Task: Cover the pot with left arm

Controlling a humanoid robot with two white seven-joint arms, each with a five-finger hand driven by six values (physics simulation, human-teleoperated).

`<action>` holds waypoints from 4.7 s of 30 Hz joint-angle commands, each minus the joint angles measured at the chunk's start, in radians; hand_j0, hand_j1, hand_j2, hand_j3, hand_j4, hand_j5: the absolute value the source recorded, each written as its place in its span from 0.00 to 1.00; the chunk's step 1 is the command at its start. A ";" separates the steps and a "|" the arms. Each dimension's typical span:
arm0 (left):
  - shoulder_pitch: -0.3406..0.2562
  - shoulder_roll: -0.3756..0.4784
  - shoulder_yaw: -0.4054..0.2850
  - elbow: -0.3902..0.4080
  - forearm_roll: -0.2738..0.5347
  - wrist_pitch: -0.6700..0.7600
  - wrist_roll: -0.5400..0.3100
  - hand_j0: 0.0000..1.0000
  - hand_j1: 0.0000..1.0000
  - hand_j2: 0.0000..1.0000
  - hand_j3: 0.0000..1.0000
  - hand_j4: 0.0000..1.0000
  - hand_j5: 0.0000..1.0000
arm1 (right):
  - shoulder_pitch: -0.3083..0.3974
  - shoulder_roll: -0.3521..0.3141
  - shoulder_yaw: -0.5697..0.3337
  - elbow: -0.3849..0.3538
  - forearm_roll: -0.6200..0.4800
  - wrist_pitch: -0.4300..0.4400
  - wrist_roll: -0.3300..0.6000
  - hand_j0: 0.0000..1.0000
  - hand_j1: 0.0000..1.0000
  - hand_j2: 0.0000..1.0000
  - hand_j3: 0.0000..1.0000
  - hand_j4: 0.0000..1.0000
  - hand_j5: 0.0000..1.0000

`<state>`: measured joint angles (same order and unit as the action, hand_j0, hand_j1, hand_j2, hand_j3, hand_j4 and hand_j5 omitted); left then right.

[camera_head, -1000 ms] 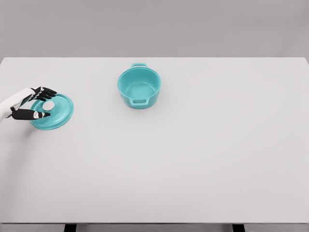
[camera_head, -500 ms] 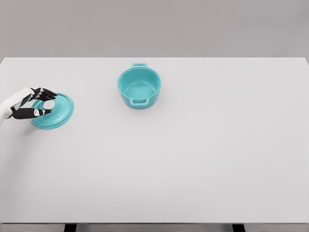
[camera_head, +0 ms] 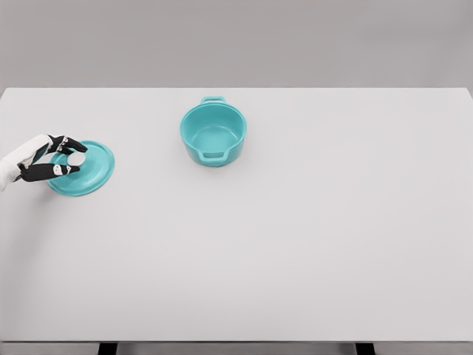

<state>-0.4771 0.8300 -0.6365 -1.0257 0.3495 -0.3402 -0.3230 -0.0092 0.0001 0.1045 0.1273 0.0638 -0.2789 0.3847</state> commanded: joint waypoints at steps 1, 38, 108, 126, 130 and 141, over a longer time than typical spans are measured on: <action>0.000 -0.003 -0.026 0.007 -0.053 -0.006 -0.024 0.55 0.55 0.55 0.55 0.55 0.55 | 0.000 0.000 0.000 0.000 0.001 0.000 0.000 1.00 1.00 1.00 1.00 1.00 1.00; -0.192 -0.086 -0.104 -0.060 -0.046 -0.005 -0.073 0.55 0.55 0.55 0.55 0.55 0.55 | 0.000 0.000 0.000 -0.001 0.001 0.000 0.000 1.00 1.00 1.00 1.00 1.00 1.00; -0.179 -0.496 0.124 0.078 -0.254 -0.120 0.055 0.53 0.53 0.53 0.53 0.53 0.53 | 0.000 0.000 0.000 0.000 0.001 0.000 0.000 1.00 1.00 1.00 1.00 1.00 1.00; -0.169 -0.560 0.146 0.093 -0.354 -0.157 0.073 0.52 0.52 0.52 0.52 0.52 0.52 | 0.000 0.000 0.000 0.000 0.001 0.000 0.000 1.00 1.00 1.00 1.00 1.00 1.00; -0.164 -0.560 0.146 0.090 -0.354 -0.181 0.073 0.52 0.52 0.52 0.52 0.52 0.52 | 0.000 0.000 0.000 0.000 0.001 0.000 0.000 1.00 1.00 1.00 1.00 1.00 1.00; -0.163 -0.589 0.143 0.102 -0.368 -0.188 0.071 0.52 0.52 0.52 0.52 0.52 0.52 | 0.000 0.000 0.000 0.000 0.001 0.000 0.000 1.00 1.00 1.00 1.00 1.00 1.00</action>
<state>-0.6397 0.2445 -0.4943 -0.9254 -0.0273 -0.5267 -0.2492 -0.0092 0.0001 0.1045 0.1273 0.0638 -0.2791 0.3847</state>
